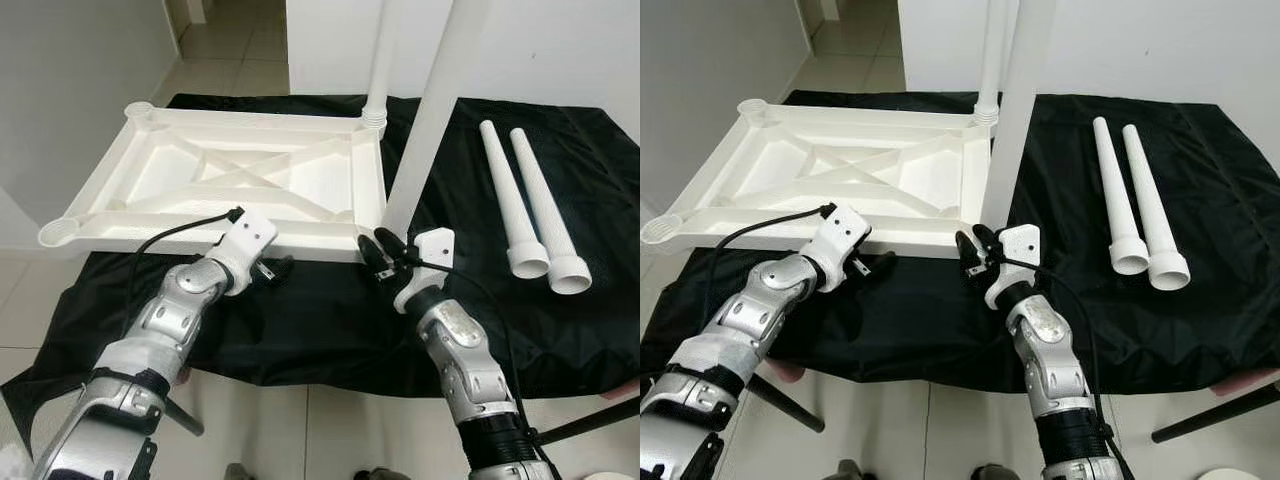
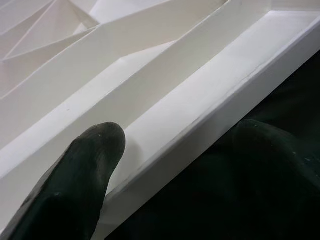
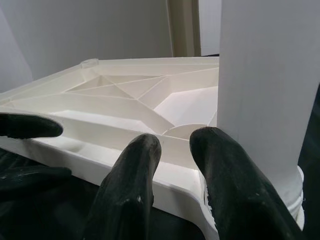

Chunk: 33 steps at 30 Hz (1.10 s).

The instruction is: Building children table

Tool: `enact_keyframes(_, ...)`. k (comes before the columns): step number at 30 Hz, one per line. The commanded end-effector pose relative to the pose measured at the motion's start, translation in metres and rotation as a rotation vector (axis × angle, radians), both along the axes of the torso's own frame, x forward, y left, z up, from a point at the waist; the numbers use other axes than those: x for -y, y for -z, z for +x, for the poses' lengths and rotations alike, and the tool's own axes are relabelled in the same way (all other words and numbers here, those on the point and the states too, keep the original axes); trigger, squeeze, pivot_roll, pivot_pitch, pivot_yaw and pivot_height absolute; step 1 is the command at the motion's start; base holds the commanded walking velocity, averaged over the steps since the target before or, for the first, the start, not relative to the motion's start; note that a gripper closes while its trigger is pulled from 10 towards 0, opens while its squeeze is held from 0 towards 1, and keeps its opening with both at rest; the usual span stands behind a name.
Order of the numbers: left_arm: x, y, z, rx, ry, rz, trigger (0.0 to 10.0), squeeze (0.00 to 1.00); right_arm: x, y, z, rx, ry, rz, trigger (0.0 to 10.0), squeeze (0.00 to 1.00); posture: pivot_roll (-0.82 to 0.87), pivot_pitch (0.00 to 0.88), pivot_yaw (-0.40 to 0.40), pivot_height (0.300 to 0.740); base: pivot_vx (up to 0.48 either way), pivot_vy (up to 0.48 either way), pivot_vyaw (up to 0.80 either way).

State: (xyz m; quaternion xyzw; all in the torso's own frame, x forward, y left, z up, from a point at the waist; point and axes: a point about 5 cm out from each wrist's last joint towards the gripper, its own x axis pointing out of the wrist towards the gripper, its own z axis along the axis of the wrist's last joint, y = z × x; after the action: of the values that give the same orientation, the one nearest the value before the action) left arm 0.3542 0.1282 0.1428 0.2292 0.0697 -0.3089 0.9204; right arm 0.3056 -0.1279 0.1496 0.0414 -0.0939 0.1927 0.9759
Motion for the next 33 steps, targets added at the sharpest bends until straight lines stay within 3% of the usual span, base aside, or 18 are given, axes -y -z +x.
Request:
enact_keyframes(1,-0.011,0.005,0.006,0.022,-0.095,0.055,10.0,0.0,0.013,0.006,0.003,-0.031,0.076,0.028,10.0,0.0,-0.11,0.064,0.084,0.74,0.0,0.0,0.0)
enact_keyframes(6,-0.014,0.01,0.007,-0.008,-0.087,0.082,10.0,0.0,0.018,0.006,0.004,-0.029,0.1,0.034,10.0,0.0,-0.11,0.063,0.095,0.74,0.0,0.0,0.0)
enact_keyframes(9,-0.015,0.018,0.005,-0.063,-0.053,0.122,10.0,0.0,0.03,0.004,0.007,-0.028,0.173,0.068,10.0,0.0,-0.11,0.062,0.098,0.74,0.0,0.0,0.0)
enact_keyframes(14,-0.012,0.021,0.004,-0.096,-0.024,0.122,10.0,0.0,0.031,0.004,0.008,-0.025,0.179,0.067,10.0,0.0,-0.12,0.062,0.098,0.74,0.0,0.0,0.0)
enact_keyframes(16,-0.003,0.027,-0.002,-0.125,0.08,0.128,10.0,0.0,0.028,0.005,0.007,-0.026,0.165,0.068,10.0,0.0,-0.12,0.059,0.1,0.74,0.0,0.0,0.0)
enact_keyframes(19,0.006,0.028,-0.005,-0.18,0.145,0.069,10.0,0.0,0.025,0.005,0.008,-0.024,0.157,0.065,10.0,0.0,-0.12,0.055,0.099,0.74,0.0,0.0,0.0)
enact_keyframes(25,0.021,0.027,-0.011,-0.226,0.271,0.056,10.0,0.0,0.024,0.005,0.009,-0.019,0.156,0.063,10.0,0.0,-0.12,0.053,0.103,0.74,0.0,0.0,0.0)
enact_keyframes(33,0.031,0.019,-0.003,-0.233,0.3,0.042,10.0,0.0,0.024,0.004,0.011,-0.018,0.16,0.063,10.0,0.0,-0.13,0.055,0.11,0.74,0.0,0.0,0.0)
